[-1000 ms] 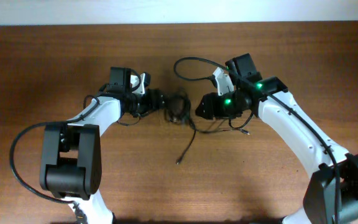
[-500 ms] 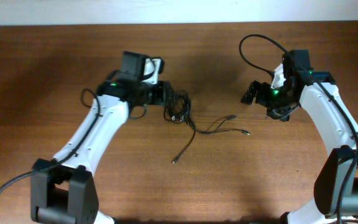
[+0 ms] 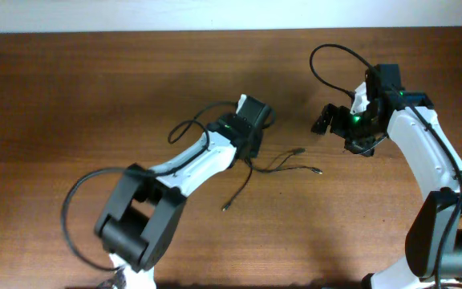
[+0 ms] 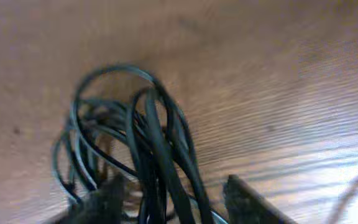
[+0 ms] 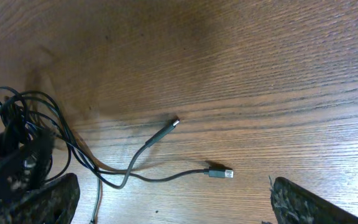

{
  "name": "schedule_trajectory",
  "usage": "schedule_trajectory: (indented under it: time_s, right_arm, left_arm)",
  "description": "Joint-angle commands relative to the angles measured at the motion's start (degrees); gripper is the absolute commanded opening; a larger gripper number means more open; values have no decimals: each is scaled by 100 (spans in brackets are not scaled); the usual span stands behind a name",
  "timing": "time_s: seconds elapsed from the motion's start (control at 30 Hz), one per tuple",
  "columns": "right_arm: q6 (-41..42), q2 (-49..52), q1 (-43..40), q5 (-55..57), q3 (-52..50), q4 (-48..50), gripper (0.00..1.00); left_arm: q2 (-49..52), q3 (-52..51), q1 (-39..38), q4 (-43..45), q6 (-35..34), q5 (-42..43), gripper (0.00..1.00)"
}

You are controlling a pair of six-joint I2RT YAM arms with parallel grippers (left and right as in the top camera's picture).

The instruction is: Untangle cables

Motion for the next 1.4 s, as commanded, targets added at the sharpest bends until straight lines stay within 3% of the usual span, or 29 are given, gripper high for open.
schedule_trajectory:
  time_s: [0.0, 0.1, 0.17, 0.27, 0.37, 0.43, 0.5, 0.63, 0.7, 0.77, 0.8, 0.83, 0.9, 0.93, 0.97, 1.07, 1.1, 1.13, 1.2, 1.3, 1.37]
  right_arm:
    - [0, 24, -20, 50, -24, 7, 99]
    - [2, 24, -20, 50, -24, 7, 98]
    - [0, 24, -20, 50, -24, 4, 98]
    - [0, 24, -20, 50, -24, 7, 98]
    - [0, 24, -20, 50, -24, 7, 98]
    - [0, 24, -20, 50, -24, 7, 98]
    - [0, 24, -20, 50, -24, 7, 98]
    - [0, 24, -20, 50, -24, 7, 98]
    - [24, 24, -20, -553, -22, -4, 98]
    - [24, 24, -20, -986, -22, 7, 99]
    - [24, 24, -13, -1126, -24, -26, 96]
    - [55, 35, 2, -1158, -24, -105, 91]
    - [564, 66, 74, -1401, -31, -103, 86]
    - [824, 76, 144, -1519, -33, -9, 86]
    - [881, 76, 223, -1528, -33, 116, 86]
    - [837, 76, 409, -1523, -35, 140, 87]
    - [839, 76, 455, -1528, -35, 157, 88]
    - [839, 76, 514, -1526, -35, 155, 92]
    - [839, 76, 520, -1523, -35, 155, 95]
    - [839, 76, 511, -1388, -35, 203, 99]
    - [839, 76, 511, -931, -35, 264, 99]
  left_arm:
    - [173, 74, -11, 22, -42, -216, 15]
    - [-509, 363, -7, -79, -284, -155, 9]
    - [-994, 422, 17, -79, -514, 328, 9]
    - [-1738, 422, 195, -111, -581, 1576, 12]
    - [-1991, 422, 855, -361, -455, 3670, 15]
    - [-1888, 422, 1272, -503, 227, 5034, 15]
    - [-1753, 420, 1438, -656, 715, 5654, 16]
    - [-1036, 420, 1506, -1174, 1808, 6207, 14]
    - [-525, 420, 1508, -1152, 1991, 6227, 12]
    - [-131, 422, 1506, -1143, 2546, 6857, 15]
    - [122, 422, 1506, -1139, 2953, 7554, 17]
    - [295, 422, 1508, -1108, 3075, 7643, 18]
    - [527, 422, 1506, -962, 3067, 7055, 21]
    - [608, 422, 1506, -894, 2957, 6749, 27]
    - [688, 422, 1506, -798, 2573, 6371, 45]
    - [649, 546, 1506, -1038, 2376, 6144, 64]
    - [605, 662, 1504, -1176, 2369, 5886, 75]
    - [476, 844, 1478, -1335, 2293, 5453, 79]
    - [227, 1075, 1471, -1567, 2192, 5066, 70]
    - [-74, 1141, 1440, -1631, 2063, 4409, 70]
    - [-157, 1141, 1440, -1650, 1799, 4037, 43]
